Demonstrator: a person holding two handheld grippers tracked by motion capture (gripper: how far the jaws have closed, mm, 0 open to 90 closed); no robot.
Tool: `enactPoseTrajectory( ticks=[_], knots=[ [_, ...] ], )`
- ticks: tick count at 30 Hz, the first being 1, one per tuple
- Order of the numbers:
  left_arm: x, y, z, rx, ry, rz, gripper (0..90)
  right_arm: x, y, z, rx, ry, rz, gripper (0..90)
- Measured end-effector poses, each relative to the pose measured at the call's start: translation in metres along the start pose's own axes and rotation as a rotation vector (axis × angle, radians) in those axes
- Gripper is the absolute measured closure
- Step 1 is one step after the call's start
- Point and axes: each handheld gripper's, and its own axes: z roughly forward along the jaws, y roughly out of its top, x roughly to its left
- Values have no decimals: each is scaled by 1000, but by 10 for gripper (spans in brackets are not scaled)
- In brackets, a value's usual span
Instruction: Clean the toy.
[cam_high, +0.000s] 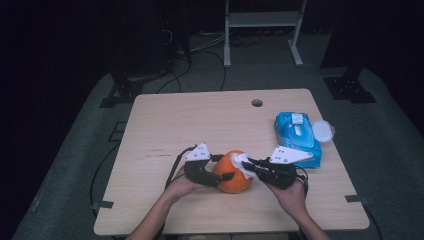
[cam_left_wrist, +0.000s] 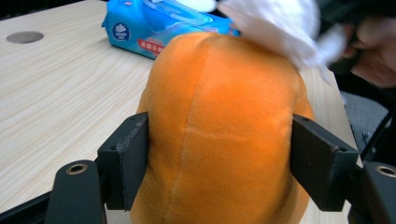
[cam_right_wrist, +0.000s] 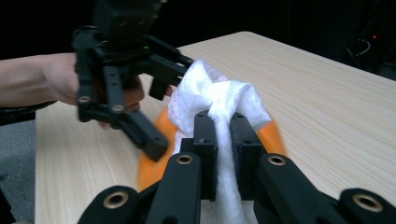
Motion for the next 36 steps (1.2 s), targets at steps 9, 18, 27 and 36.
enactPoseTrajectory(
  ticks=[9,18,27,36],
  knots=[
    [-13,2,7,9,-5,69,282,3,5,3,8,10,-22,823],
    [-33,4,16,31,-34,203,288,-7,7,-5,6,-29,-9,822],
    [-26,4,15,15,-14,126,234,-12,3,-10,9,-52,-2,824],
    [-42,5,21,40,-21,231,271,6,9,3,27,2,-34,824]
  ],
)
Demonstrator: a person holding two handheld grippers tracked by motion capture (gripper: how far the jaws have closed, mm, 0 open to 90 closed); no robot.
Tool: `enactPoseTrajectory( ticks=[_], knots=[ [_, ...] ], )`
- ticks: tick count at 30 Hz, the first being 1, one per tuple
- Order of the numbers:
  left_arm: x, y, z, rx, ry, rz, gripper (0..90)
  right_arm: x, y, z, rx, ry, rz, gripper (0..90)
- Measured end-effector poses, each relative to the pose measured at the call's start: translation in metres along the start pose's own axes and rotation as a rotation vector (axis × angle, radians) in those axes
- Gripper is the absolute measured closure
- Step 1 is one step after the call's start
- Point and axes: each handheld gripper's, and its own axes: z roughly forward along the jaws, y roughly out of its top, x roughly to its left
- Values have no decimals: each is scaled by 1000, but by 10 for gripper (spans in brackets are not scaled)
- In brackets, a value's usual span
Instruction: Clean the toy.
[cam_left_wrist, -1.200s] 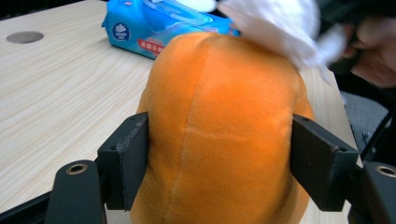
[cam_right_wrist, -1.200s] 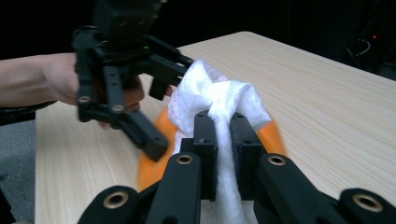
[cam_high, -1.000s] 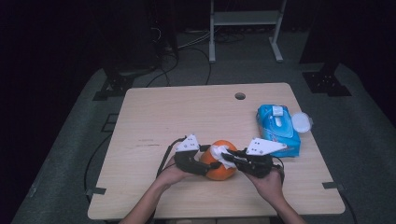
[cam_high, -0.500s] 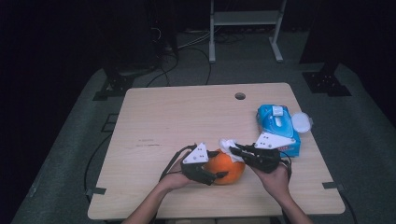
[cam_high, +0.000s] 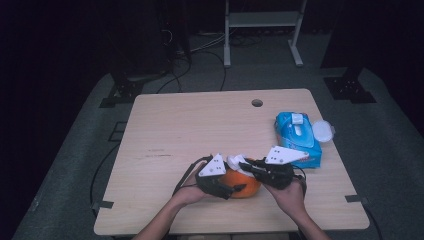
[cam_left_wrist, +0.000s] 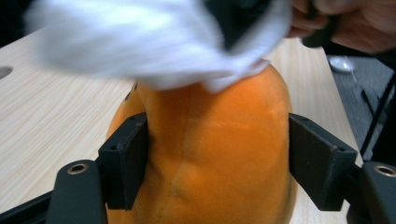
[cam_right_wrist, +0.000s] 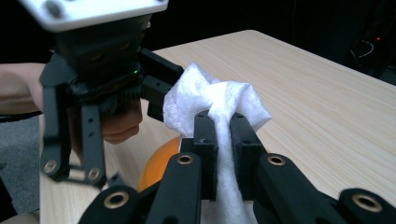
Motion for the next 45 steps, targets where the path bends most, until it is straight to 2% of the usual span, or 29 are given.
enactPoseTrajectory(
  ticks=[2,8,11,14,16,20,22,26,29,31,34,37,41,45],
  knots=[
    [-2,0,1,3,-8,27,276,-2,1,-1,3,-10,-3,824],
    [1,-2,-2,0,-35,30,276,-23,-7,-10,-5,-38,63,824],
    [0,-1,-2,0,-43,40,276,-31,-12,-12,-6,-22,117,823],
    [1,-2,-4,0,-45,42,276,-32,-12,-11,-3,-15,120,824],
    [4,-3,-6,1,-35,29,276,-34,-13,-12,0,-14,127,824],
    [12,-6,-11,-6,-21,-30,276,-37,-17,-15,-3,-13,156,824],
    [13,-7,-11,-11,-25,-35,276,-38,-17,-16,-9,-4,170,823],
    [6,-4,-8,1,-40,19,277,-34,-14,-15,-14,16,170,823],
    [-4,-1,-4,20,-62,119,279,-32,-12,-13,-14,31,157,823],
    [-8,0,-2,32,-55,145,279,-30,-12,-10,-7,40,156,823],
    [-3,-1,-4,24,-52,114,279,-31,-13,-10,3,32,153,823],
    [3,-4,-7,5,-47,58,279,-36,-17,-12,3,21,169,823],
    [17,-9,-15,-6,-39,-42,279,-43,-24,-15,6,10,199,823],
    [28,-13,-22,-10,-19,-105,278,-45,-27,-15,12,10,211,823]
  ],
)
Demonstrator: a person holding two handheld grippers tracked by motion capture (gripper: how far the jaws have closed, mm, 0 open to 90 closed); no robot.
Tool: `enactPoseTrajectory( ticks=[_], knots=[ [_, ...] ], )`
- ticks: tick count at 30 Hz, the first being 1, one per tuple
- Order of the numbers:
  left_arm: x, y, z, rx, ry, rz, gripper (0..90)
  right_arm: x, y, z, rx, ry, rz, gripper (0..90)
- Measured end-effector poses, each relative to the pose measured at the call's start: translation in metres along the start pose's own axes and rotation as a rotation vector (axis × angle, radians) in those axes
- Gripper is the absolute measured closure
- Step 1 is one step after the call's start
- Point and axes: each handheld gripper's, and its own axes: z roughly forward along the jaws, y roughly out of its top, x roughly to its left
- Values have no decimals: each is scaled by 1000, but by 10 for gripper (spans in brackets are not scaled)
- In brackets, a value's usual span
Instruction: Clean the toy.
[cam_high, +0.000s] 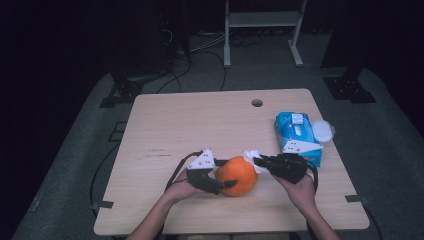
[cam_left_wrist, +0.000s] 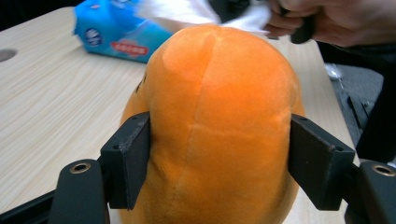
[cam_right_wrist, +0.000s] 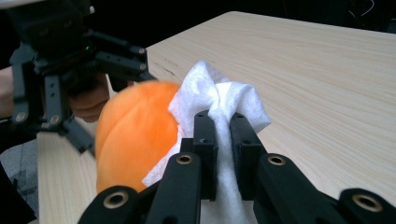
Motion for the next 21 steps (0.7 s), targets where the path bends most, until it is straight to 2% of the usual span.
enactPoseTrajectory(
  ticks=[6,9,12,16,19,21],
  knots=[
    [7,-2,-1,-18,13,-73,276,7,4,2,-12,9,-18,822],
    [6,-1,1,-18,22,-83,273,15,7,3,-19,14,-41,821],
    [1,1,4,-13,23,-71,270,22,10,4,-30,33,-60,821],
    [-5,3,8,-5,18,-35,267,32,12,6,-35,51,-99,819],
    [-7,3,9,0,14,-25,267,41,14,8,-31,42,-149,818],
    [-6,2,9,-3,9,-28,268,42,15,8,-27,36,-161,818]
  ],
)
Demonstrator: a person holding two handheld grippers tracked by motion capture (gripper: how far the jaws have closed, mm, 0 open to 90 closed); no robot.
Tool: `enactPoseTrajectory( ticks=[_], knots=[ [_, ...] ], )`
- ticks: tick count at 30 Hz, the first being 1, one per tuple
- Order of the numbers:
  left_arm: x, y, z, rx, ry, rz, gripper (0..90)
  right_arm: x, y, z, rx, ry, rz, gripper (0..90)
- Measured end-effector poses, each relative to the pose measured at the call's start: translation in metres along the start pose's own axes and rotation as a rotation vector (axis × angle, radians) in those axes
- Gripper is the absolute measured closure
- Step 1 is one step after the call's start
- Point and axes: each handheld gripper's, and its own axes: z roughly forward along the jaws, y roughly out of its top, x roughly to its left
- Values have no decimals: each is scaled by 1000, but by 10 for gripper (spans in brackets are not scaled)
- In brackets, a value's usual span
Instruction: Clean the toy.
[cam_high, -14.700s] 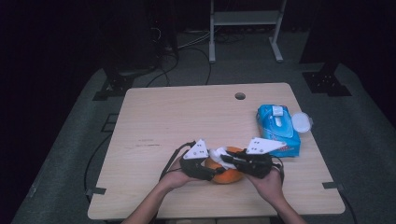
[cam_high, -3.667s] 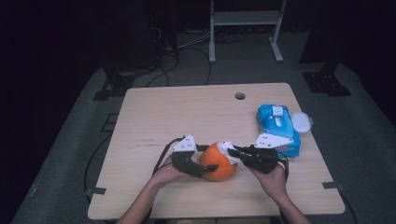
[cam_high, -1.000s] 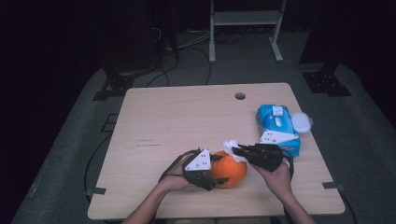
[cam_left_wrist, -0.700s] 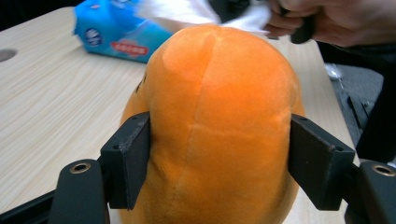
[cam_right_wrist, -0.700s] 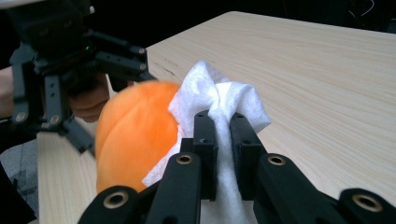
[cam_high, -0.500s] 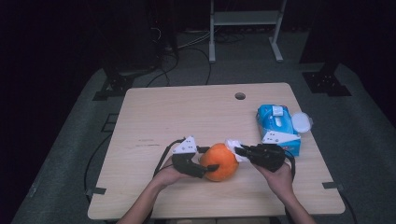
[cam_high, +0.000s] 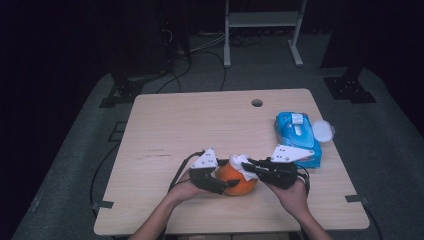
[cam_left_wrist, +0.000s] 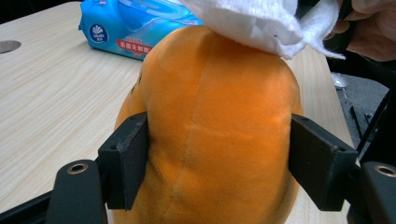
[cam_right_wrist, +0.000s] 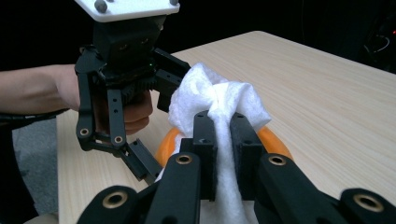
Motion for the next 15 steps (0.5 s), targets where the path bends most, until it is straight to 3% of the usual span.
enactPoseTrajectory(
  ticks=[13,15],
  knots=[
    [11,-5,-8,-2,-17,-37,267,-24,-13,-7,9,-62,57,817],
    [12,-6,-9,-7,-15,-46,268,-25,-14,-8,18,-70,48,816]
  ],
)
